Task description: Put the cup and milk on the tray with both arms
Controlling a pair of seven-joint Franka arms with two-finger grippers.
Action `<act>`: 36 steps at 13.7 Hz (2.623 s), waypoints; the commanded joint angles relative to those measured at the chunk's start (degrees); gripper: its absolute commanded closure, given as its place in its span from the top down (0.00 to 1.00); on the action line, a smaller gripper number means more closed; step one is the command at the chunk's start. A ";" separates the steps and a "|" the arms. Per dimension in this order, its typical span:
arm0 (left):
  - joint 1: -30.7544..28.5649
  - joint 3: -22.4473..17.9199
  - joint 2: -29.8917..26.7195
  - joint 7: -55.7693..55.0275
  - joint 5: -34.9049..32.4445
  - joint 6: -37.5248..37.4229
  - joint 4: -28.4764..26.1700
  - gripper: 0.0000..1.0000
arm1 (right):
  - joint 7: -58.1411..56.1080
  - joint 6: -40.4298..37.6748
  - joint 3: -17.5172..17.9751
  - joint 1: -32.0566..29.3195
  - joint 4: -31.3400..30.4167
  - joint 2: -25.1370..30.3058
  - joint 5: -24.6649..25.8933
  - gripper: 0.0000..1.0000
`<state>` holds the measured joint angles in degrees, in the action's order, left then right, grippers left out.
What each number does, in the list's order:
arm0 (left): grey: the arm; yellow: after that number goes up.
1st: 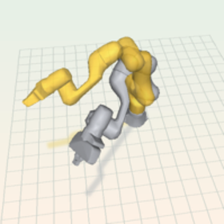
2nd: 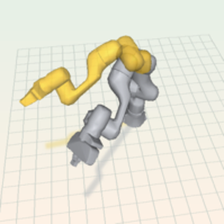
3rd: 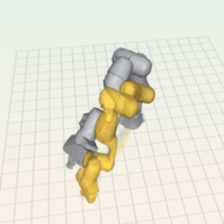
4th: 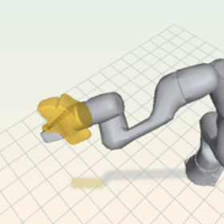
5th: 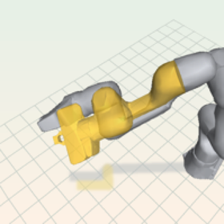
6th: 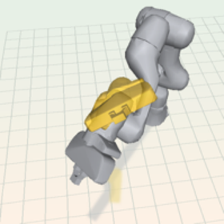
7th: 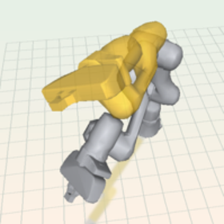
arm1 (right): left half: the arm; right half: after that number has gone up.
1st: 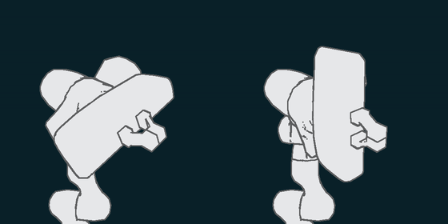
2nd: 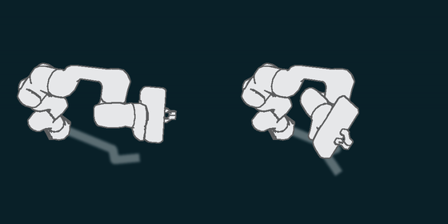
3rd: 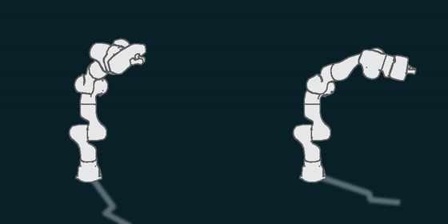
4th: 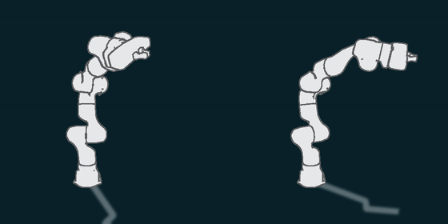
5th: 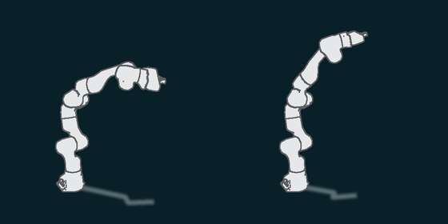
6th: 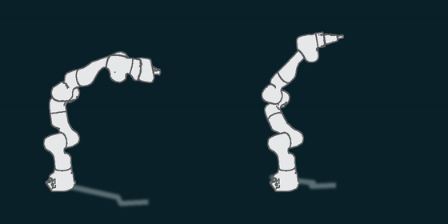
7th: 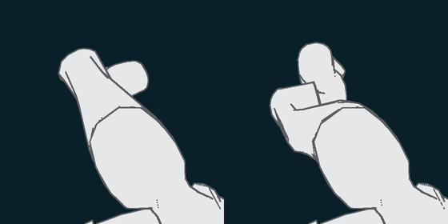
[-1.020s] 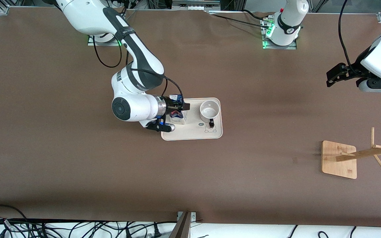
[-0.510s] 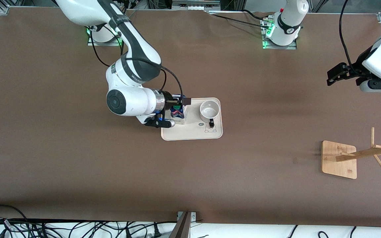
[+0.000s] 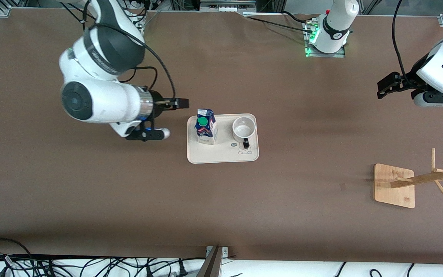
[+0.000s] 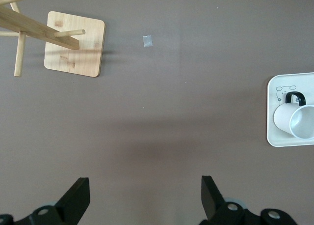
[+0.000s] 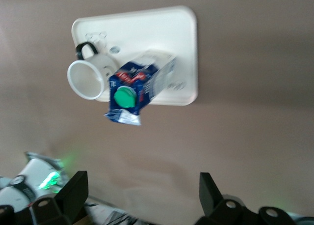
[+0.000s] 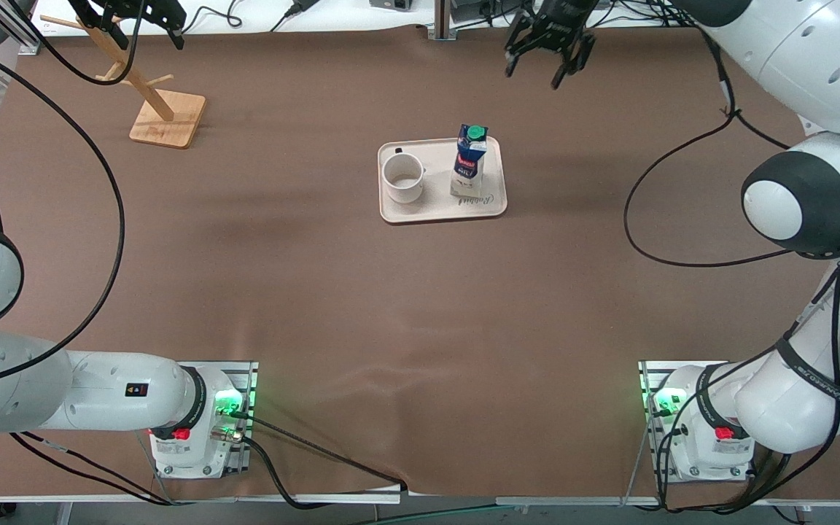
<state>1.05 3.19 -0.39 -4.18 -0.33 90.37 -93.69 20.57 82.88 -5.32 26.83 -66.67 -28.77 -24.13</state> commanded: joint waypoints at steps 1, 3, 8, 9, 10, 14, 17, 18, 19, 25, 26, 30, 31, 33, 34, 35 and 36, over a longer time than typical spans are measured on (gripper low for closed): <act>0.00 -0.03 -0.31 0.22 0.24 -1.33 0.97 1.00 | -8.67 -2.02 -3.80 -0.02 3.74 0.20 7.84 1.00; 0.00 -0.03 -0.31 0.22 0.24 -1.33 0.97 1.00 | -15.96 -1.84 -8.28 0.06 3.83 0.99 12.25 1.00; 0.09 -0.03 -0.31 0.05 0.24 -1.33 0.97 1.00 | -28.73 -1.84 -16.81 0.06 3.83 2.58 19.03 1.00; 0.09 -0.03 -0.31 0.05 0.24 -1.33 0.97 1.00 | -30.22 -1.84 -18.83 -0.02 3.83 3.01 19.12 1.00; 0.09 -0.03 -0.31 0.05 0.24 -1.33 0.97 1.00 | -31.89 -1.67 -20.76 -0.20 3.83 3.02 19.12 1.00; 0.09 -0.03 -0.31 -0.04 0.24 -1.33 0.97 1.00 | -33.49 1.14 -18.09 -4.04 -0.99 5.47 20.62 1.00; 0.09 -0.03 -0.31 -0.04 0.24 -1.33 0.97 1.00 | -32.44 6.22 -0.37 -17.12 -7.40 10.38 27.44 1.00; 0.18 -0.03 -0.31 -0.04 0.24 -1.33 0.97 1.00 | -29.57 7.20 4.22 -20.82 -9.34 11.70 28.95 1.00; 0.18 -0.03 -0.31 0.05 0.24 -1.33 0.97 1.00 | -25.80 8.25 7.05 -23.81 -11.62 12.94 28.97 1.00; 0.18 -0.03 -0.31 0.05 0.24 -1.33 0.97 1.00 | -23.73 12.75 9.28 -29.47 -18.24 18.13 28.70 1.00; 0.18 -0.03 -0.31 -0.04 0.24 -1.33 0.97 1.00 | -24.00 12.57 8.84 -30.25 -18.15 17.96 28.44 1.00; 0.18 -0.03 -0.31 -0.04 0.24 -1.33 0.97 1.00 | -24.44 11.43 8.22 -30.78 -18.15 17.87 28.88 1.00; 0.18 -0.03 -0.31 -0.04 0.24 -1.33 0.97 1.00 | -24.61 11.43 7.61 -30.79 -18.15 17.70 28.88 1.00; 0.18 -0.03 -0.31 0.22 0.24 -1.33 0.97 1.00 | -24.53 11.87 6.99 -30.87 -18.06 17.61 28.62 1.00; 0.18 -0.03 -0.31 0.22 0.16 -1.33 0.97 1.00 | -24.44 11.87 6.64 -31.05 -18.06 17.61 28.44 1.00; 0.18 0.06 -0.31 0.22 0.24 -1.33 0.97 1.00 | -24.35 11.87 6.55 -31.05 -18.06 17.52 28.44 1.00; 0.18 0.06 -0.31 0.22 0.16 -1.33 0.97 1.00 | -24.52 11.96 6.55 -31.05 -18.06 17.52 28.53 1.00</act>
<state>1.09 3.18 -0.40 -4.18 -0.33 90.02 -93.41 -4.34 94.20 0.91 -3.67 -83.48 -12.25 3.82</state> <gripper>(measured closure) 0.000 0.000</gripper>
